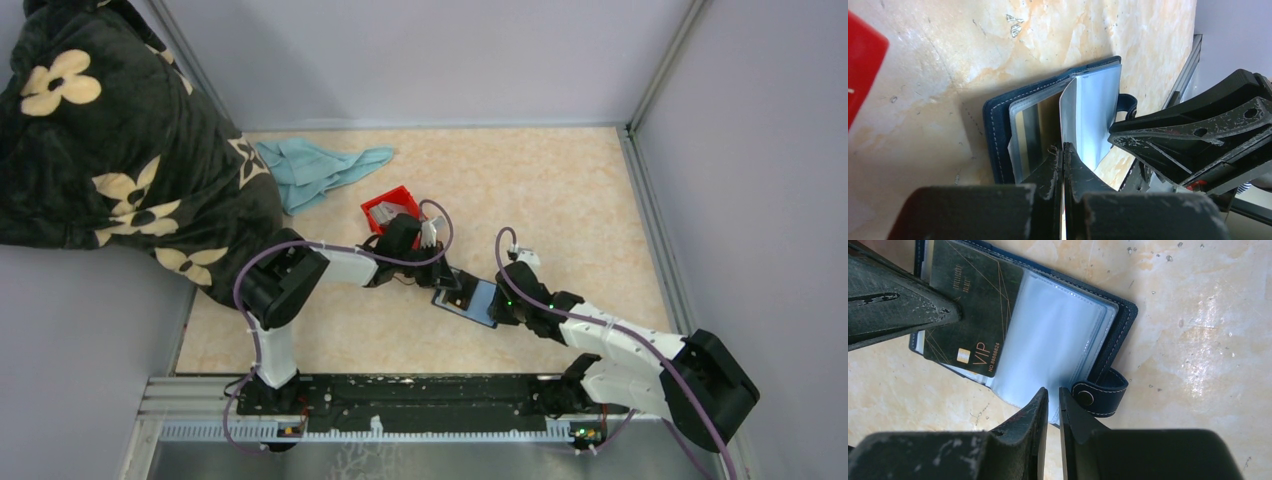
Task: Put the credit cards into the card holder
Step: Insert the credit card into the card holder.
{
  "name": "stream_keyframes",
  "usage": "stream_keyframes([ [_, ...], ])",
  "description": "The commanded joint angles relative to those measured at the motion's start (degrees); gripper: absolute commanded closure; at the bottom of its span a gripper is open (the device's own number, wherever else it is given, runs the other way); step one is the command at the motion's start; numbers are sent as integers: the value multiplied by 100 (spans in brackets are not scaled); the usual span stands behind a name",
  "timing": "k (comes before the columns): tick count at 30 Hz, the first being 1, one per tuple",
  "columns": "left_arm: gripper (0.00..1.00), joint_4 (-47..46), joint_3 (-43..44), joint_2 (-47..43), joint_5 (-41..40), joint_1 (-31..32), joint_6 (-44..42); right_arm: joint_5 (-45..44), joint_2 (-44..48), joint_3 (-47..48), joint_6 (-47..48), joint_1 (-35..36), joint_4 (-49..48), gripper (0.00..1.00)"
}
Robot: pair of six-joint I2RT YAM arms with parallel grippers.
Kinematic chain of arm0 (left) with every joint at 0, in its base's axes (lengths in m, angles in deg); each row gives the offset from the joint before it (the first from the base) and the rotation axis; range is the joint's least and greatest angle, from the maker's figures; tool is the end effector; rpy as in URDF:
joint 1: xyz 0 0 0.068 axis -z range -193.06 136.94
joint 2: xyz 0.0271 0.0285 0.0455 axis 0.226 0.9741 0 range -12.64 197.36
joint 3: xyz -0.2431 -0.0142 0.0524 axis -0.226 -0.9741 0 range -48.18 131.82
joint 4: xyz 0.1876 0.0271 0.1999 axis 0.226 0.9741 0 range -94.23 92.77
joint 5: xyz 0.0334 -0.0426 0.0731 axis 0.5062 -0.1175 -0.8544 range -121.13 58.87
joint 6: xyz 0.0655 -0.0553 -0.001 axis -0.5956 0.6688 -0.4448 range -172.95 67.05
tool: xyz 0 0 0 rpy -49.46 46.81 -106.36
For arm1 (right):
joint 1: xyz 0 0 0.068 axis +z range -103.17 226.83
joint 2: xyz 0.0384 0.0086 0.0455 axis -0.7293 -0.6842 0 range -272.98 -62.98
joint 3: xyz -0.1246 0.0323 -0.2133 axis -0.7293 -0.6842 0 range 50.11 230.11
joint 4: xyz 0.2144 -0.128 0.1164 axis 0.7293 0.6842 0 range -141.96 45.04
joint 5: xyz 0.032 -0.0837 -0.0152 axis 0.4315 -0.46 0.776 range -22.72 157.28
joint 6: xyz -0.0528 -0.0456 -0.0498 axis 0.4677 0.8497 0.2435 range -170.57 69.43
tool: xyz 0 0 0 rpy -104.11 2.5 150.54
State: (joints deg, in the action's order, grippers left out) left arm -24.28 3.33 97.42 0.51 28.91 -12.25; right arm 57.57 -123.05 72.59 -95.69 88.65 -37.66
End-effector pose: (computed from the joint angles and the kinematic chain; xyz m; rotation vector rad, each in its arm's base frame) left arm 0.2687 -0.2951 0.0619 0.3673 2.4834 -1.3214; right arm 0.1835 0.1470 0.0932 0.1461 2.5081 0.4419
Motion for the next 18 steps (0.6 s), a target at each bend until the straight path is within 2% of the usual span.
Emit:
stream_keyframes([
  [1, 100, 434, -165, -177, -679, 21, -170, -153, -75, -90, 29, -33, 350, 85],
  [6, 100, 455, -197, -254, -714, 21, -15, -144, -73, -86, 35, -34, 338, 85],
  [18, 100, 573, -176, -57, -87, 62, -12, -134, -104, -130, 20, -34, 276, 85],
])
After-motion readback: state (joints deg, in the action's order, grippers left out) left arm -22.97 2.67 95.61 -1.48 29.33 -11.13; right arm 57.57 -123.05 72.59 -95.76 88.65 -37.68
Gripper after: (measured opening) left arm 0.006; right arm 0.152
